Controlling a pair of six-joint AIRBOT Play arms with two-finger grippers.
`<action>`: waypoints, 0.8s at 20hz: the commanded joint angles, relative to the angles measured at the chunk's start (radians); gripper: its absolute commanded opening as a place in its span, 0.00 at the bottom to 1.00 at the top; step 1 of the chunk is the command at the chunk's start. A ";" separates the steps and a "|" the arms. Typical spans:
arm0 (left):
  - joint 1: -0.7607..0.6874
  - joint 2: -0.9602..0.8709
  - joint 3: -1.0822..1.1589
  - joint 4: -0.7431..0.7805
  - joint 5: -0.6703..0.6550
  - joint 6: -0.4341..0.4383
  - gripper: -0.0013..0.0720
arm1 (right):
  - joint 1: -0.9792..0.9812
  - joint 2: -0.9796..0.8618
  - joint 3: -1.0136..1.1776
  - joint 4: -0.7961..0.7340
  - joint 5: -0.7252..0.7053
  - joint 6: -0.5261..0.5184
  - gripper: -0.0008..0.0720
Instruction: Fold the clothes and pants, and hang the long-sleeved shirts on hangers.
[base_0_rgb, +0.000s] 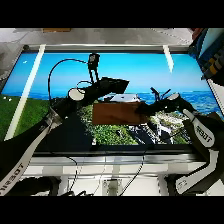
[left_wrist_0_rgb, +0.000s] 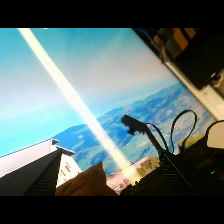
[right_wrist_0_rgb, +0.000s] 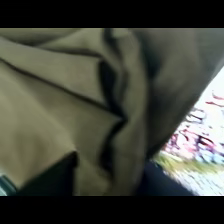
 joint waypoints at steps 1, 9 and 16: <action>0.003 0.001 0.000 0.216 -0.040 0.000 0.97 | 0.074 0.002 0.011 0.013 -0.060 -0.005 0.07; 0.180 0.056 0.000 0.715 -0.354 -0.144 0.16 | -0.001 0.006 0.275 -0.009 0.222 0.062 0.03; 0.494 0.189 0.000 0.832 -0.595 -0.497 0.04 | -0.200 0.217 0.461 -0.296 0.318 0.253 0.03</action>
